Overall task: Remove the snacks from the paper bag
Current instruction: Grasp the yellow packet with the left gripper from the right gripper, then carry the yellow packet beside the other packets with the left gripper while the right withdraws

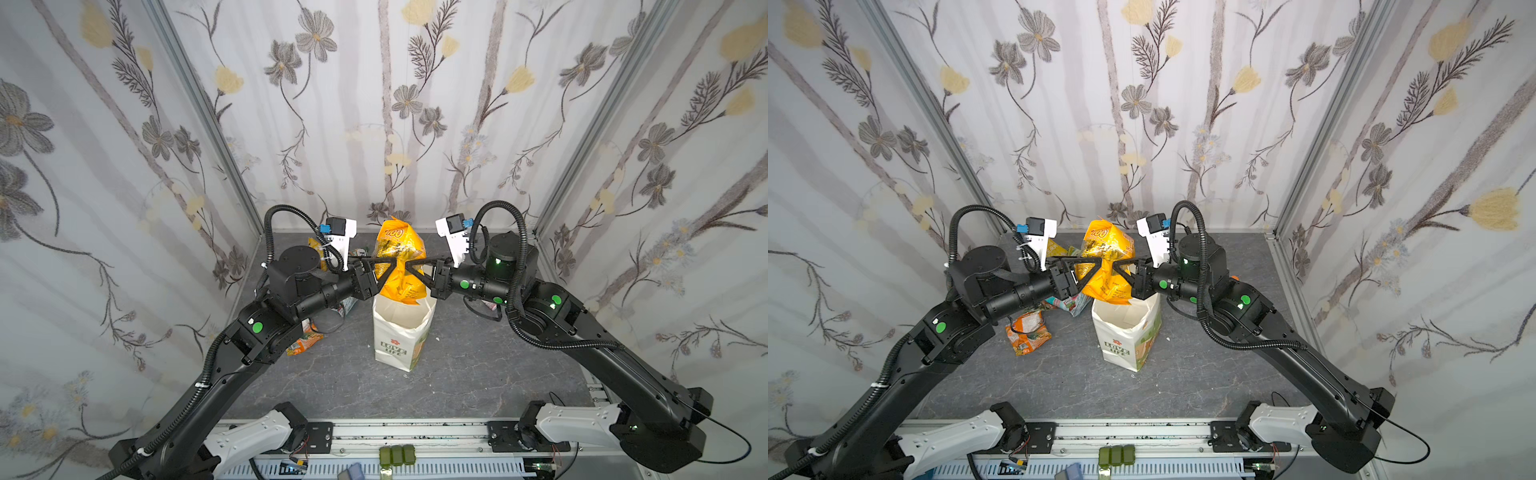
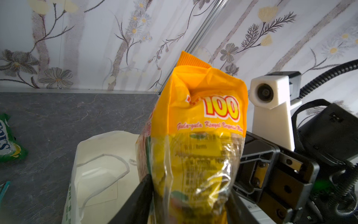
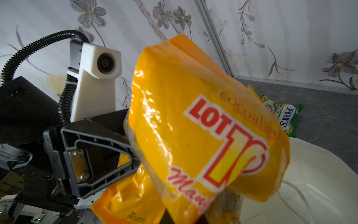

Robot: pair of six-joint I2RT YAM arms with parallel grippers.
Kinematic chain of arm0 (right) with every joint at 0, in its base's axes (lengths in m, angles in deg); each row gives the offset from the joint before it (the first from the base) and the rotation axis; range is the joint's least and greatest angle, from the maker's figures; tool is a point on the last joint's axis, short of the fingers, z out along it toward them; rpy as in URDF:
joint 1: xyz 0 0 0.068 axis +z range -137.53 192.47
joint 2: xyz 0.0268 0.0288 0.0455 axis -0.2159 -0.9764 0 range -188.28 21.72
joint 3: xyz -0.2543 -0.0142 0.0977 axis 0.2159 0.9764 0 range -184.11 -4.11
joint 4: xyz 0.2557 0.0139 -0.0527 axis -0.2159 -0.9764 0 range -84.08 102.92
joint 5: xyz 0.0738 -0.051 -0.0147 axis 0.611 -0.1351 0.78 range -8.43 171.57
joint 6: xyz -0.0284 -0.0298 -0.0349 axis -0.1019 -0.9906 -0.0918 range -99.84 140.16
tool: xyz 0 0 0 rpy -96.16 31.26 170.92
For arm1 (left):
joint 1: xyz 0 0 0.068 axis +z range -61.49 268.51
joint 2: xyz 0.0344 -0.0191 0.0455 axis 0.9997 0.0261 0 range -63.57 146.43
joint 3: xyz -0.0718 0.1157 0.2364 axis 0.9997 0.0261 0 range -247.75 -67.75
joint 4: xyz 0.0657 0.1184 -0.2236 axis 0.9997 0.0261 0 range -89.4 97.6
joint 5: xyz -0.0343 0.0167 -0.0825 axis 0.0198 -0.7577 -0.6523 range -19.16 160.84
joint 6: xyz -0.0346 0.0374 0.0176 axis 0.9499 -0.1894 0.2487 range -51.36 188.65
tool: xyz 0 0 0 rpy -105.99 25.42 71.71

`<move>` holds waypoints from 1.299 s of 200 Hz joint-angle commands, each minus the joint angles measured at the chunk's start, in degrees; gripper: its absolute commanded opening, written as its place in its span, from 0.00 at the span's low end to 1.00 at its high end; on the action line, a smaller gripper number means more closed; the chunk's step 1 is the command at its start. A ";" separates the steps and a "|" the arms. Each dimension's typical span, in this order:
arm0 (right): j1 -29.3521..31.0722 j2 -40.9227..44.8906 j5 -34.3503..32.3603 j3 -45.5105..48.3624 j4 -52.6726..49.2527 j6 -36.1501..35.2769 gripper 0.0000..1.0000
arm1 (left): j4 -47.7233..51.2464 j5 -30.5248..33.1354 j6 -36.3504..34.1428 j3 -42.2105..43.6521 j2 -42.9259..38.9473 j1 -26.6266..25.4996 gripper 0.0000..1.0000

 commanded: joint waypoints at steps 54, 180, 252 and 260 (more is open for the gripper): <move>0.64 0.10 3.63 0.82 8.31 0.14 0.20 | -6.88 -3.09 -0.70 2.16 -1.79 -0.10 0.05; -1.15 10.06 3.36 9.78 19.71 0.46 0.75 | -4.24 7.42 -7.40 4.49 -14.31 -0.10 0.00; -7.52 17.66 3.50 25.49 28.02 7.21 1.00 | 0.53 25.29 -4.92 16.84 -27.80 -0.10 0.00; -7.61 17.98 3.34 26.46 27.76 7.51 1.00 | -0.02 27.17 -3.12 19.02 -29.08 -0.10 0.00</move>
